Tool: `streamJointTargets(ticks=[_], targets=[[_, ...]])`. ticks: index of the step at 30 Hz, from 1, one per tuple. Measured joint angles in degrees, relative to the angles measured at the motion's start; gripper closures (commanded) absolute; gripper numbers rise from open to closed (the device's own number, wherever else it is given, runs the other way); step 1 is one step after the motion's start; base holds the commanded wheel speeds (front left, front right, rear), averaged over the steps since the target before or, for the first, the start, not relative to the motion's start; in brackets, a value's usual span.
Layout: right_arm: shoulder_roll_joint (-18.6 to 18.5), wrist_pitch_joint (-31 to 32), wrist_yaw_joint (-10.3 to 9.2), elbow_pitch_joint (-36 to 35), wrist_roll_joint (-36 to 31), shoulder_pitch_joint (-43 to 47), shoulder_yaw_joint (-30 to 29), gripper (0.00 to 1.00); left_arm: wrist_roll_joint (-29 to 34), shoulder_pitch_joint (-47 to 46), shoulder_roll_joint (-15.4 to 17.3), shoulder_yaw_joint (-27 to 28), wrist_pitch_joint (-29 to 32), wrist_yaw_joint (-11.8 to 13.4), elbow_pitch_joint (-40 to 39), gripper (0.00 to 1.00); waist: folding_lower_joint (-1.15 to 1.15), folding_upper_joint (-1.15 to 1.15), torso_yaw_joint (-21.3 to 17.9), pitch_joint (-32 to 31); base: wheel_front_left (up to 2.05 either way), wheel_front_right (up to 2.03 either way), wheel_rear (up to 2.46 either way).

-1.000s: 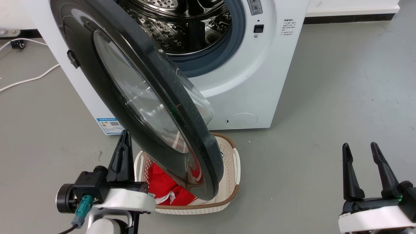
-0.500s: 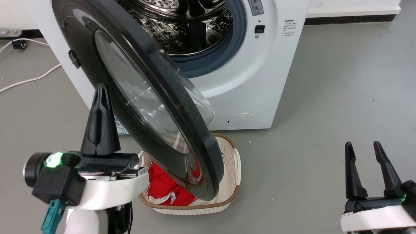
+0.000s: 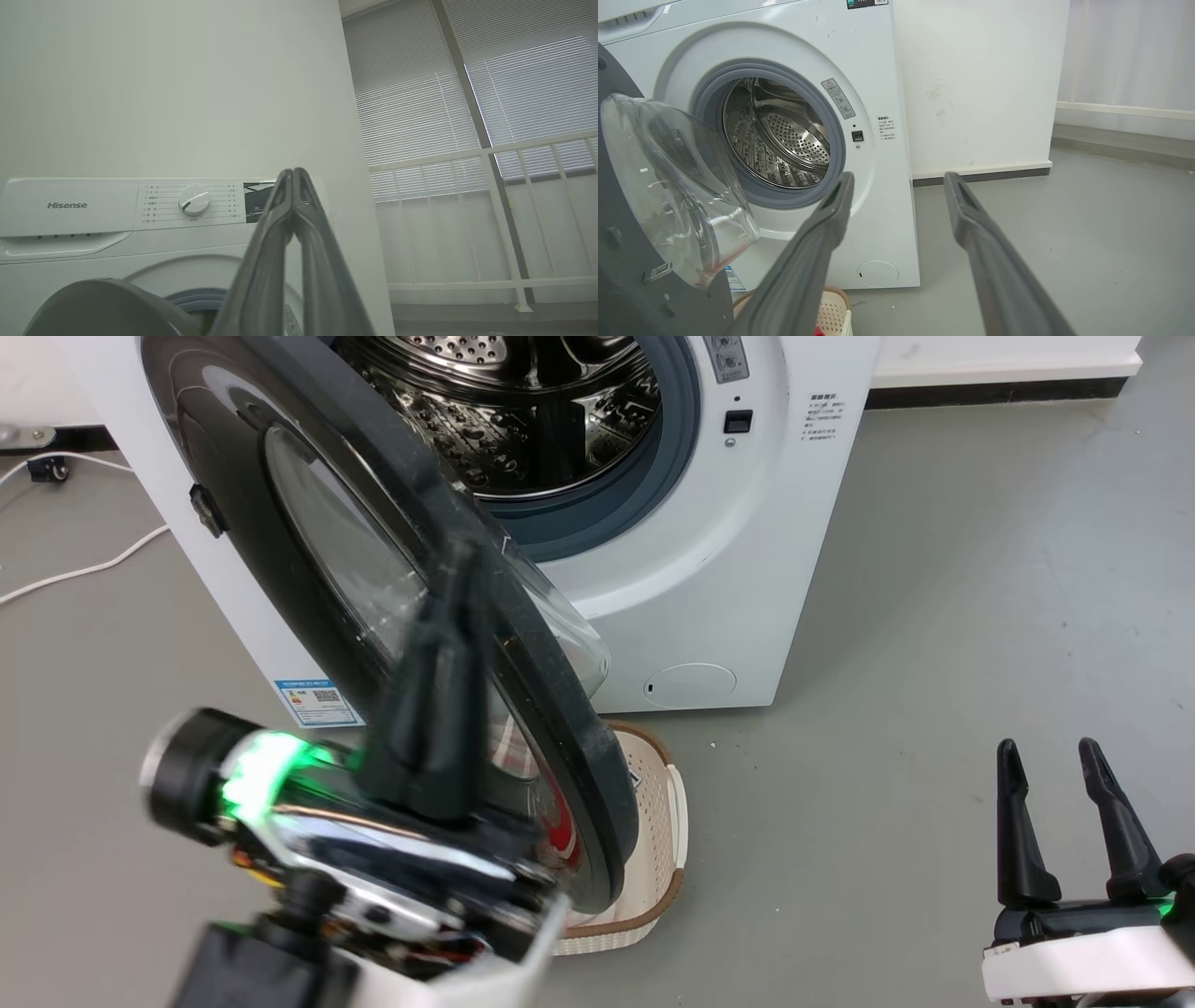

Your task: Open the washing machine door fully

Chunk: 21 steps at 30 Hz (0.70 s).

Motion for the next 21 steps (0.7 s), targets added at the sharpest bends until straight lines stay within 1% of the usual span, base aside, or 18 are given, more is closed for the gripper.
streamJointTargets(ticks=[6,12,16,21], targets=[[0.0,0.05,0.0,0.15,0.24,0.02,-0.03,0.0,-0.77,4.26,-0.02,-9.21,-0.01,-1.4,2.86,1.0,0.0,0.0,0.07,0.04,0.0,0.0,0.0],[0.0,0.32,0.0,0.57,0.55,0.07,0.27,0.0,-2.25,9.83,1.14,-16.99,0.64,-3.22,10.67,1.0,0.0,0.0,0.41,-0.05,0.0,0.0,0.0],[0.0,0.52,0.0,0.67,0.55,0.05,0.48,0.0,-3.74,12.3,1.58,-19.7,1.55,-3.63,15.69,1.0,0.0,0.0,0.49,0.09,0.0,0.0,0.0],[0.0,0.64,0.0,0.85,0.67,0.05,0.68,0.0,-4.49,13.01,1.87,-20.68,1.8,-3.72,20.06,1.0,0.0,0.0,0.44,0.18,0.0,0.0,0.0]])
